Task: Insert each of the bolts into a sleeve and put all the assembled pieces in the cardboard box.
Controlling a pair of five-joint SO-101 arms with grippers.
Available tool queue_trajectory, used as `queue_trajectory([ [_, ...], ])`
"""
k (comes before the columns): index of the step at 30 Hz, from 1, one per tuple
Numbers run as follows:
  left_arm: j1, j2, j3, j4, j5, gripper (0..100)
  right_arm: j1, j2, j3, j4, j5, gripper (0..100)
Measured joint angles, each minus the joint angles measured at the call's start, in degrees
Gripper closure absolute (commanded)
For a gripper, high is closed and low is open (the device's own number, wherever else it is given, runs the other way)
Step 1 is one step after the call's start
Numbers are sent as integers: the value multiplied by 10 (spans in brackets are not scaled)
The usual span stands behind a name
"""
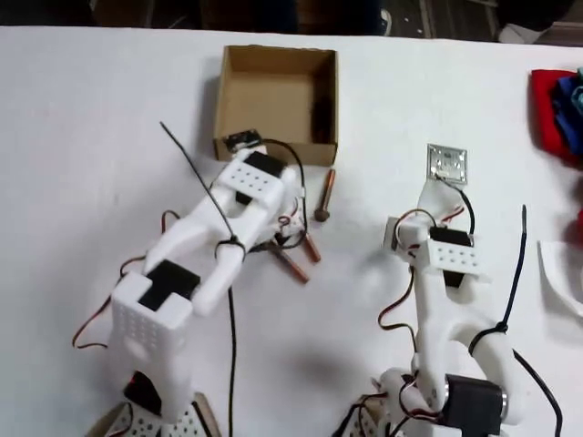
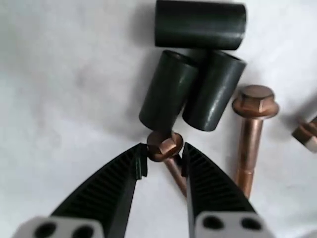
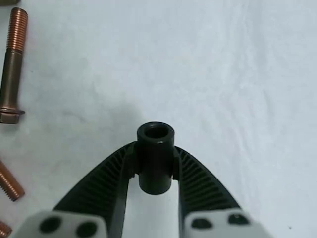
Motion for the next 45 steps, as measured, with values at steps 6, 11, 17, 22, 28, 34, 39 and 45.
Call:
queue_trajectory([
  [6, -2, 56, -8, 1, -10, 873, 0, 0, 0, 0, 0, 975],
  [11, -2, 71, -33, 24, -120, 869, 0, 0, 0, 0, 0, 975],
  [17, 1, 94, -131, 150, -289, 868, 0, 0, 0, 0, 0, 975],
  [22, 0, 96, -188, 224, -456, 868, 0, 0, 0, 0, 0, 975],
  [28, 2, 96, -192, 237, -527, 871, 0, 0, 0, 0, 0, 975],
  [34, 2, 96, -192, 237, -468, 869, 0, 0, 0, 0, 0, 975],
  [39, 2, 96, -192, 237, -311, 869, 0, 0, 0, 0, 0, 975],
  [45, 2, 99, -192, 237, -203, 869, 0, 0, 0, 0, 0, 975],
])
